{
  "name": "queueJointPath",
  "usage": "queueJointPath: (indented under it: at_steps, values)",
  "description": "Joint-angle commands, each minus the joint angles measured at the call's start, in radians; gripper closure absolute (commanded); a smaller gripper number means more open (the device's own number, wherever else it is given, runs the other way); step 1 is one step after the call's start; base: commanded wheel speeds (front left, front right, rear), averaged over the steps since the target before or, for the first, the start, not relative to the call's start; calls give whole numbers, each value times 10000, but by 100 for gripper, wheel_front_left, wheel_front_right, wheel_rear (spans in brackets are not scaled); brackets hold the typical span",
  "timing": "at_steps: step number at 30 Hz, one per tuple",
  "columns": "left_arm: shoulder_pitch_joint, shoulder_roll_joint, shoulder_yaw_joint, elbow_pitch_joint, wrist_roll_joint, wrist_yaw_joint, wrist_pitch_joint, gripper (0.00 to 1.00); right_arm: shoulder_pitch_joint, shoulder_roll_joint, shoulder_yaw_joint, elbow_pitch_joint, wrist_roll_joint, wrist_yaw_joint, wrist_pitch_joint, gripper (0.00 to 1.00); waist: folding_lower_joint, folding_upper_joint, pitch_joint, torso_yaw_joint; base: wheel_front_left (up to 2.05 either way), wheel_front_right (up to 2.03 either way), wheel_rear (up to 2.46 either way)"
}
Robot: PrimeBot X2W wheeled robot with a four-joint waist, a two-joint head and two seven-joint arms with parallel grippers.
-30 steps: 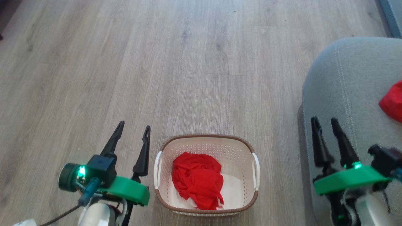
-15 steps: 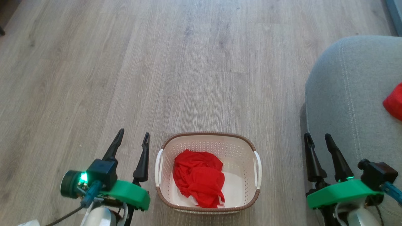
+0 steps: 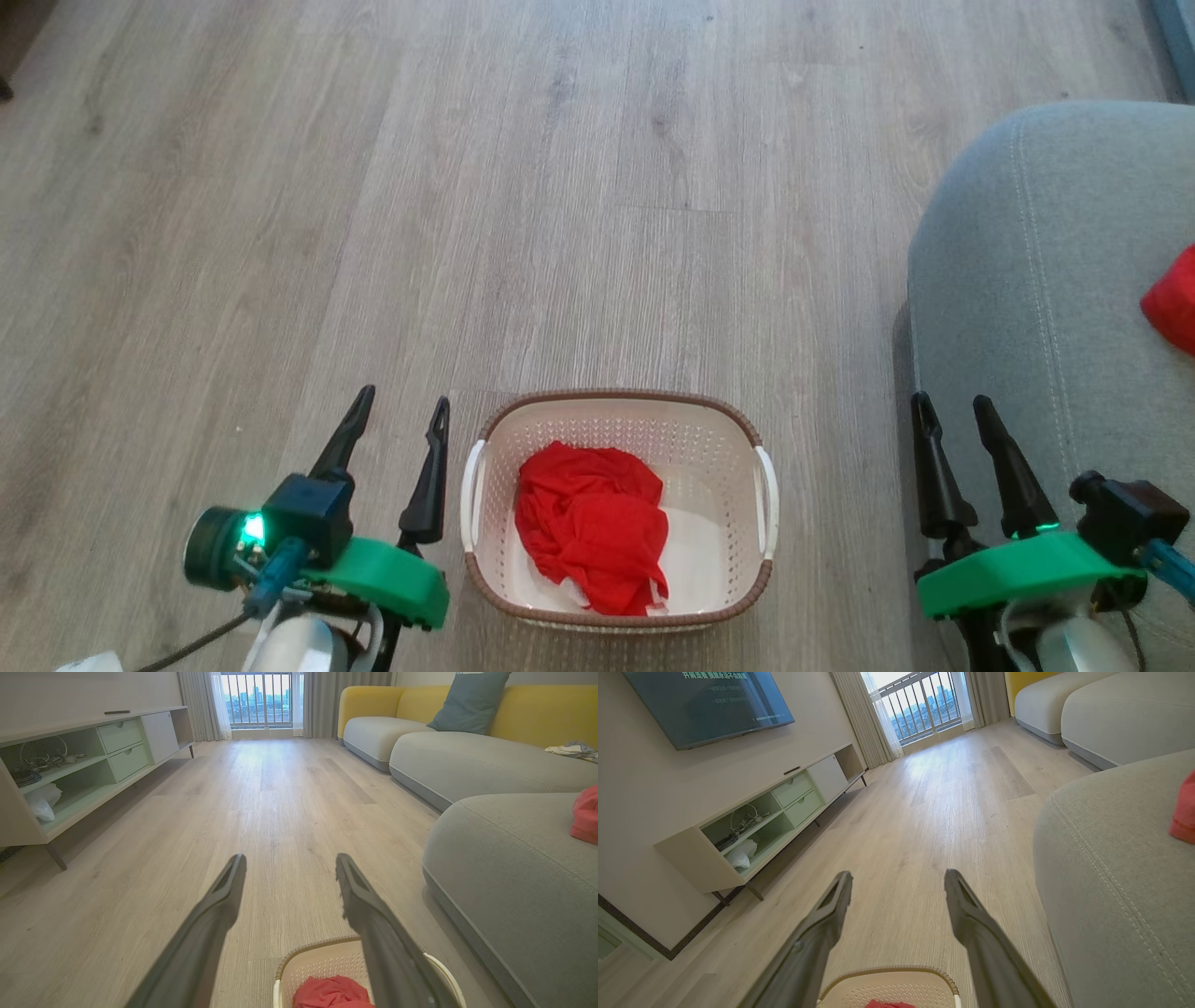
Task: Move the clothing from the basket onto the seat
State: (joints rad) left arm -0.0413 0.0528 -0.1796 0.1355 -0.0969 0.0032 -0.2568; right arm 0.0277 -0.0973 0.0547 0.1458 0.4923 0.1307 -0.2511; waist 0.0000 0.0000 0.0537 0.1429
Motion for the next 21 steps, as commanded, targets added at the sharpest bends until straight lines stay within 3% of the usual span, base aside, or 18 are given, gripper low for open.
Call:
queueJointPath:
  at_steps: [1,11,21]
  values:
    - [-442,-26,270,-296,-2,15,-49,0,-469,-25,218,-290,-29,0,-106,0,0,0,18,-7,0,0,0]
    - [-626,-26,124,86,159,-281,-49,0,-1064,-125,5,-488,-336,0,-106,0,0,0,751,-247,0,0,0]
    - [-1735,6,-242,1891,611,-906,-49,0,-2666,10,-487,-1100,-1332,0,-107,0,0,0,3140,-815,0,0,0]
